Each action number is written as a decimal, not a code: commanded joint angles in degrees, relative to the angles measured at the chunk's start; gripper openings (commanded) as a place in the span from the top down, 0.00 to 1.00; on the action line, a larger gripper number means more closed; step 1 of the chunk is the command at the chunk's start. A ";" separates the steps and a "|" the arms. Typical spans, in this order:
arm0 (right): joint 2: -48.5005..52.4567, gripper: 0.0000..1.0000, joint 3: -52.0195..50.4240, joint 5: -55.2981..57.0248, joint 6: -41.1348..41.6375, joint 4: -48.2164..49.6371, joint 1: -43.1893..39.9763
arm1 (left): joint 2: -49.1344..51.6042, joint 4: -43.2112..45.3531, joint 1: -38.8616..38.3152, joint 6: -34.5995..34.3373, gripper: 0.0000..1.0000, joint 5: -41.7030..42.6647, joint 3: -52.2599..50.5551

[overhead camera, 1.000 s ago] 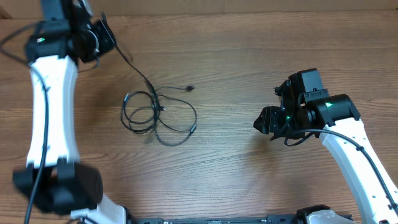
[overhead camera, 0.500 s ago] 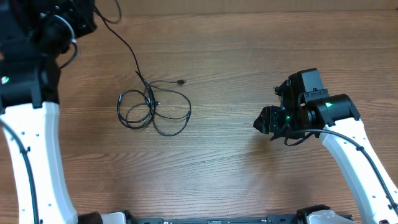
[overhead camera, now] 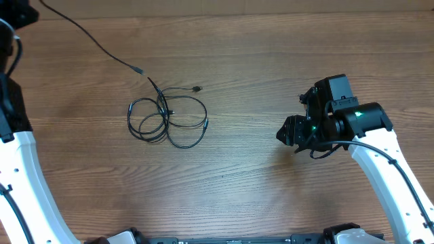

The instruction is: Untangle cables

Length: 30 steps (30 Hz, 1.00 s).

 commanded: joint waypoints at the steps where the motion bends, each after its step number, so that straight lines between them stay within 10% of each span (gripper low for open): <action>1: 0.00 0.41 0.57 0.59 -0.20 0.33 -0.26 | -0.83 1.07 1.49 5.09 0.96 -3.69 0.87; 16: 0.00 0.42 0.57 0.57 -0.15 0.22 -0.26 | 10.36 -32.57 1.70 0.57 0.96 -46.82 0.85; 30: 0.00 0.43 0.57 0.57 -0.13 -0.15 -0.26 | 13.49 -16.22 8.09 0.76 0.96 -46.64 0.87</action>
